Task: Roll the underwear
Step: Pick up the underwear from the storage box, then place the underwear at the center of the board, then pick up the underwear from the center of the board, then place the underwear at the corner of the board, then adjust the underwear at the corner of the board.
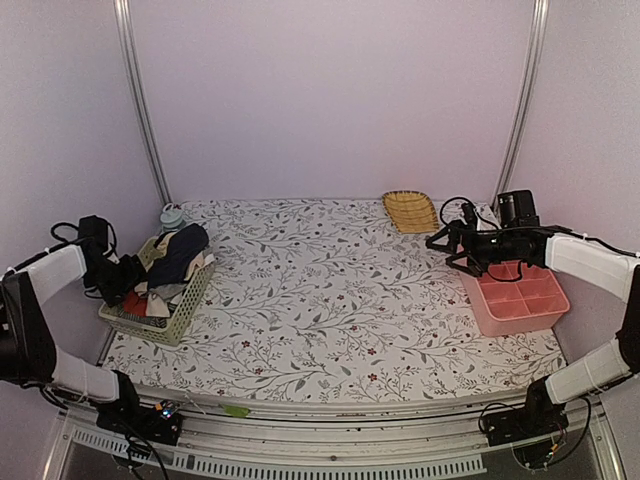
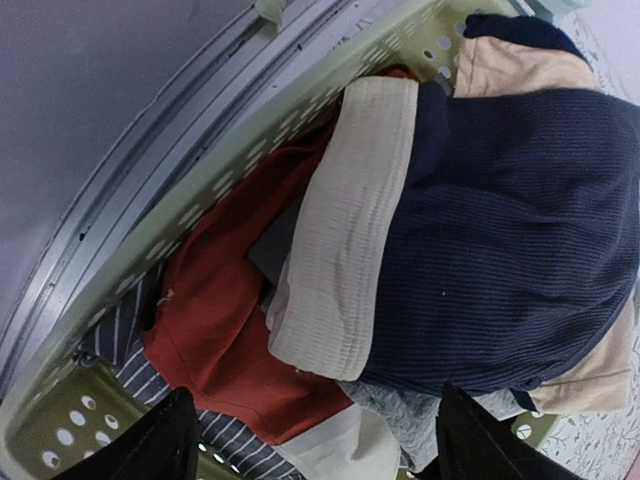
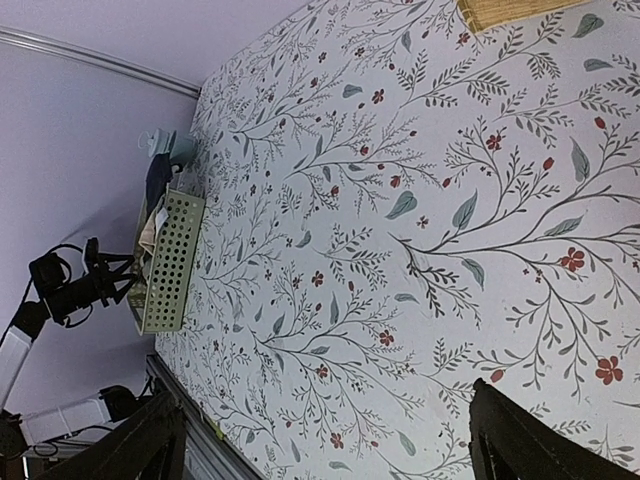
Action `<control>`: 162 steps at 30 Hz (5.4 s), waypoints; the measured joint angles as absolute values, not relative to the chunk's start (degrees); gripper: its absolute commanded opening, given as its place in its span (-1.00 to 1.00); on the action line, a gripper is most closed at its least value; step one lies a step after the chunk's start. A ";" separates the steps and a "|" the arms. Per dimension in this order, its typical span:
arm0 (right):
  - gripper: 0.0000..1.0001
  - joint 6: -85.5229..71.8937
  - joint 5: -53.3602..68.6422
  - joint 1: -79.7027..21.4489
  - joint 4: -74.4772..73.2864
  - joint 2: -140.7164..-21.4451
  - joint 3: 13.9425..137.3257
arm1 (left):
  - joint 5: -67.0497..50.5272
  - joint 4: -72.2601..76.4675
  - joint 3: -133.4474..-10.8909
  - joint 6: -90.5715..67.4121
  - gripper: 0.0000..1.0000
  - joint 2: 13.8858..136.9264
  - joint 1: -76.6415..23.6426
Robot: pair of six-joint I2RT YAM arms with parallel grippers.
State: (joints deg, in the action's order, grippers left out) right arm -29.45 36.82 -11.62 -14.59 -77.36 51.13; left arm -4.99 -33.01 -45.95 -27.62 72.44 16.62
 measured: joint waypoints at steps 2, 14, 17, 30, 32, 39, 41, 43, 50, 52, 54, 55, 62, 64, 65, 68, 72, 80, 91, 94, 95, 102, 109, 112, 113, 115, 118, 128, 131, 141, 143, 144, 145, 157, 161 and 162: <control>0.98 -29.50 36.82 -11.62 -14.98 -77.49 51.33 | -6.02 -31.11 -45.23 -28.29 0.53 73.45 16.93; 0.98 -30.30 36.82 -11.62 -15.42 -77.76 52.14 | -9.63 -23.62 -45.76 -30.96 -0.39 80.47 17.08; 0.98 -30.48 36.82 -11.62 -15.44 -77.87 52.16 | -10.04 -23.03 -46.59 -31.40 -0.86 80.66 17.17; 0.98 -30.65 36.88 -11.62 -15.57 -81.67 56.18 | -13.85 -22.09 -53.67 -31.53 -1.00 76.60 16.82; 0.98 -30.65 37.06 -11.62 -15.51 -82.19 57.08 | -15.55 -22.09 -56.60 -31.48 -1.00 75.29 16.58; 0.98 -30.65 38.00 -11.62 -15.46 -82.98 58.43 | -24.12 -19.70 -65.36 -31.90 -1.00 74.94 11.86; 0.98 -30.65 38.13 -11.62 -15.40 -82.98 58.74 | -26.68 -18.68 -67.96 -32.49 -1.00 75.57 8.14; 0.98 -30.65 38.17 -11.62 -15.40 -82.98 58.87 | -28.69 -18.24 -71.48 -33.41 -1.00 76.27 3.46; 0.98 -30.70 38.17 -11.62 -15.42 -82.70 58.87 | -33.08 -12.93 -82.74 -36.51 -1.00 76.07 -13.61; 0.98 -30.70 38.15 -11.62 -15.42 -82.43 58.85 | -33.93 -10.87 -84.58 -37.47 -1.00 75.75 -19.07; 0.98 -30.72 38.13 -11.62 -15.42 -82.06 58.85 | -34.52 -8.84 -85.67 -38.26 -0.35 75.57 -23.81; 0.98 -30.74 38.13 -11.62 -15.42 -81.84 58.83 | -34.79 -7.79 -85.78 -39.07 0.30 75.44 -25.89; 0.98 -30.89 37.91 -11.62 -15.44 -79.92 57.34 | -28.95 -7.97 -76.60 -40.99 0.92 70.94 -25.71; 0.98 -30.87 37.71 -11.62 -15.51 -79.07 56.36 | -26.63 -9.96 -73.06 -40.62 0.92 70.22 -23.33; 0.98 -30.87 37.65 -11.62 -15.62 -78.70 55.96 | -26.04 -10.90 -72.01 -40.27 0.92 70.22 -22.63; 0.97 -30.68 37.65 -11.62 -16.47 -78.26 55.22 | -25.02 -14.20 -69.01 -37.98 0.92 70.91 -21.87; 0.86 -29.41 37.21 -12.71 -18.33 -78.63 55.11 | -25.10 -18.39 -66.81 -34.37 0.91 72.58 -22.17; 0.40 -23.55 30.63 -26.50 -25.76 -90.21 62.81 | -24.51 -22.28 -63.88 -30.83 0.89 73.65 -23.42; 0.03 -14.61 22.37 -46.76 -32.49 -105.12 73.97 | -23.14 -23.03 -63.72 -30.20 0.87 73.65 -23.49; -0.01 -12.78 19.55 -50.24 -34.06 -108.64 76.88 | -23.00 -23.62 -63.68 -30.17 0.87 73.65 -23.49; -0.01 -12.32 18.59 -51.24 -34.74 -109.62 77.71 | -22.96 -23.79 -63.68 -30.15 0.87 73.65 -23.49; -0.14 -9.98 12.23 -54.57 -37.74 -114.28 80.16 | -22.17 -24.77 -63.16 -30.02 0.86 73.49 -23.49; -0.70 -8.60 5.19 -56.40 -40.64 -118.78 83.85 | -21.52 -25.06 -61.52 -29.93 0.86 72.60 -23.51; -1.00 -7.88 0.86 -57.84 -42.57 -120.05 85.73 | -20.97 -25.32 -61.12 -29.56 0.86 72.60 -23.51; -1.00 -7.60 -0.32 -58.37 -43.59 -120.60 86.76 | -20.78 -25.41 -61.10 -29.45 0.87 72.60 -23.51; -1.00 -7.18 -2.48 -59.37 -46.37 -121.99 89.73 | -20.18 -25.61 -61.10 -29.08 0.87 72.60 -23.51; -1.00 -6.28 -2.85 -60.18 -50.76 -124.38 95.83 | -19.38 -25.76 -61.10 -28.62 0.87 72.60 -23.51; -1.00 -4.49 4.54 -60.40 -57.56 -121.43 125.64 | -17.82 -25.89 -61.10 -27.55 0.88 72.40 -21.54; -1.00 -5.23 6.48 -59.57 -57.47 -114.32 122.41 | -17.47 -25.89 -61.10 -27.20 0.88 72.01 -20.95; 0.53 -16.95 12.58 -37.93 -44.38 -83.46 68.64 | -18.90 -25.76 -60.60 -24.99 0.92 71.64 -20.56; 0.48 -18.61 12.34 -35.27 -44.49 -86.06 65.54 | -19.53 -25.71 -60.07 -24.29 0.91 71.70 -20.60; 0.47 -19.42 12.27 -34.92 -44.51 -87.61 64.62 | -19.94 -25.74 -59.81 -23.66 0.89 71.83 -20.73; 0.45 -19.99 12.29 -34.94 -44.51 -88.71 64.01 | -20.27 -25.74 -59.61 -23.11 0.86 72.05 -20.97; 0.13 -20.38 24.10 -36.01 -36.34 -88.36 61.17 | -26.72 -21.41 -48.51 -7.20 0.44 72.97 -35.97; 0.12 -20.43 26.50 -36.16 -34.74 -88.60 61.12 | -26.72 -16.97 -46.68 -0.32 0.28 74.19 -45.78; 0.12 -20.60 26.79 -36.07 -34.48 -88.75 61.12 | -26.76 -15.62 -46.92 1.34 0.26 75.29 -47.79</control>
